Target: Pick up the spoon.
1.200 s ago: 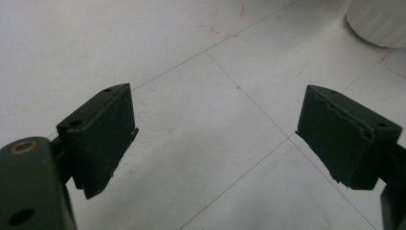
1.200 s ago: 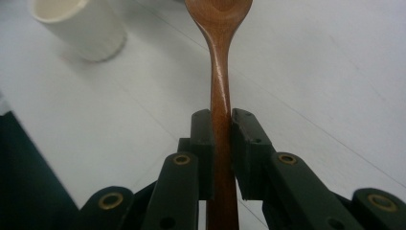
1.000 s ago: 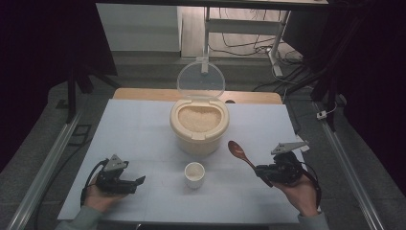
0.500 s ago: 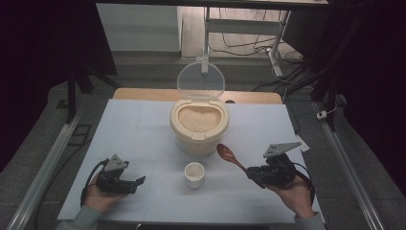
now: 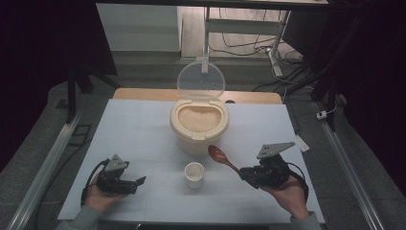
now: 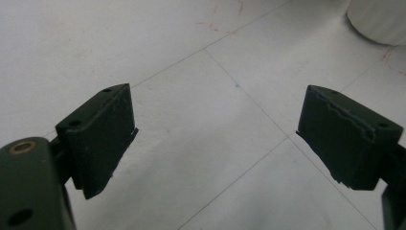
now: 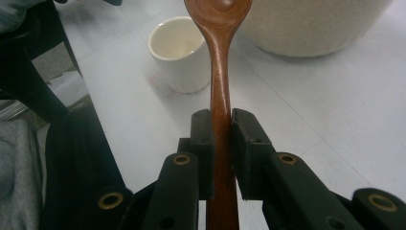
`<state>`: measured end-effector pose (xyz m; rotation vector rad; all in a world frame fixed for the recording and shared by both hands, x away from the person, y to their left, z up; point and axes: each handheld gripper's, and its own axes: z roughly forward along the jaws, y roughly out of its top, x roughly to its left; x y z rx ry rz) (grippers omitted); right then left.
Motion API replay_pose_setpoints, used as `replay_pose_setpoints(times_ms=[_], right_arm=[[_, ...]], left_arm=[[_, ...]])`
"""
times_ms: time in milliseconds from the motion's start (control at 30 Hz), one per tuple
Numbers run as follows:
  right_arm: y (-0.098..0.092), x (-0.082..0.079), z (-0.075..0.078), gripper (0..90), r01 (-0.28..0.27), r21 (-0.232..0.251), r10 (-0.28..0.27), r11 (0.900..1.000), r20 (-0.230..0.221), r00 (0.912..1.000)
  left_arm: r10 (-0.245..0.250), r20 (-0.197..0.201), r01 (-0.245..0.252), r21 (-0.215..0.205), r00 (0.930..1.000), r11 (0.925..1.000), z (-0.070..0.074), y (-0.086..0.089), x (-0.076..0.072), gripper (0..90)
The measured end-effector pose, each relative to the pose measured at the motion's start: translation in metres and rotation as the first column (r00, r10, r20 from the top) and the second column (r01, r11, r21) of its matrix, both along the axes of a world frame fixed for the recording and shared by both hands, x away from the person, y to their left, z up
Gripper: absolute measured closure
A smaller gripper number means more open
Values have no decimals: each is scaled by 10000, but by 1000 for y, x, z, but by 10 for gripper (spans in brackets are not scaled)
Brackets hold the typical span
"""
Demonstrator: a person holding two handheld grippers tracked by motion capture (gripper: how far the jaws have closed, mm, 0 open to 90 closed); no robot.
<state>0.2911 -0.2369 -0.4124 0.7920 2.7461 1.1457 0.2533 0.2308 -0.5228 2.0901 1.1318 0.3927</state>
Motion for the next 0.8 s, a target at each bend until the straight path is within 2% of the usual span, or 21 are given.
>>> replay_pose_setpoints(times_ms=[300,800], right_arm=[[17,2,1,792,-456,-57,456,9989,66,9989],[46,9,-3,792,-1256,-315,1261,9916,152,9919]], left_arm=[[-9,-14,9,-10,10000,10000,0,0,0,123],[-15,-2,15,-42,10000,10000,0,0,0,123]])
